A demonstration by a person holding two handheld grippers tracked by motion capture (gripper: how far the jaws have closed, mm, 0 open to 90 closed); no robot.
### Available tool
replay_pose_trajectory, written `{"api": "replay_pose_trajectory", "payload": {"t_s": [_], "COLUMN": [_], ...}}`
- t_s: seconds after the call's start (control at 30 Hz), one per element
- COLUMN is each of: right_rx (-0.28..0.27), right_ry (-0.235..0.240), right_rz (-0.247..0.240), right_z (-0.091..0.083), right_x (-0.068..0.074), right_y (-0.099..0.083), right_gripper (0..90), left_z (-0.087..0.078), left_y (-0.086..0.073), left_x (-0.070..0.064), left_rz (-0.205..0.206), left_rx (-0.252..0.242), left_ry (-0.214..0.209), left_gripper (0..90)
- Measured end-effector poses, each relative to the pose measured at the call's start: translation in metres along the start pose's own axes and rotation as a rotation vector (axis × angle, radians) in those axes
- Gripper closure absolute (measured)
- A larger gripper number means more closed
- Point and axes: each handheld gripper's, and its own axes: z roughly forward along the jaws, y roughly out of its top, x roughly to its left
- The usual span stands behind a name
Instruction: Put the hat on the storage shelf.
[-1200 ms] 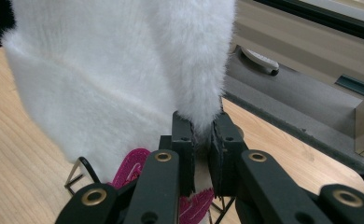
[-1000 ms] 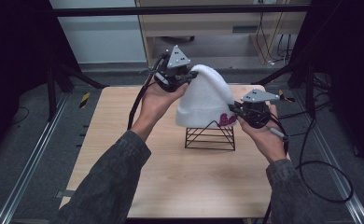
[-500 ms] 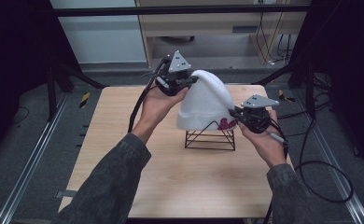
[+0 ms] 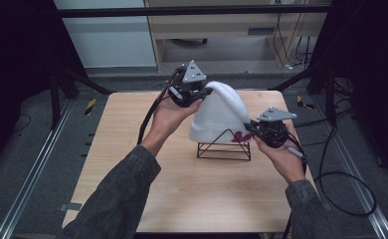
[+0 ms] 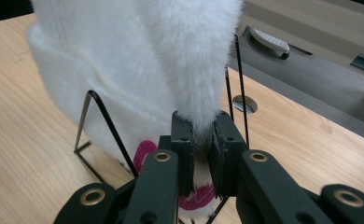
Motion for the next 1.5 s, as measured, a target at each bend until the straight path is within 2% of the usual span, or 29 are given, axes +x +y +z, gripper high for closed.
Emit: {"api": "replay_pose_trajectory", "payload": {"t_s": [0.2, 0.93, 1.13, 1.27, 1.5], "right_rx": [0.010, 0.071, 0.086, 0.089, 0.092], "right_ry": [0.016, -0.008, -0.004, -0.004, -0.005], "right_rz": [0.018, 0.026, 0.044, 0.048, 0.049], "right_z": [-0.001, 0.000, 0.000, 0.000, 0.000], "right_x": [0.000, -0.005, -0.008, -0.007, -0.007], "right_y": [-0.006, -0.034, -0.042, -0.045, -0.047], "right_gripper": [80.7, 81.0, 83.0, 83.0, 81.8], "left_z": [0.004, 0.020, 0.027, 0.029, 0.035], "left_y": [-0.002, -0.012, -0.016, -0.019, -0.024], "left_x": [-0.005, -0.023, -0.029, -0.029, -0.037], "left_rz": [0.004, 0.035, 0.037, 0.029, 0.043], "left_rx": [0.005, 0.057, 0.070, 0.069, 0.091], "left_ry": [-0.015, -0.066, -0.080, -0.084, -0.108], "left_gripper": [80.8, 80.7, 80.8, 80.8, 80.6]}}
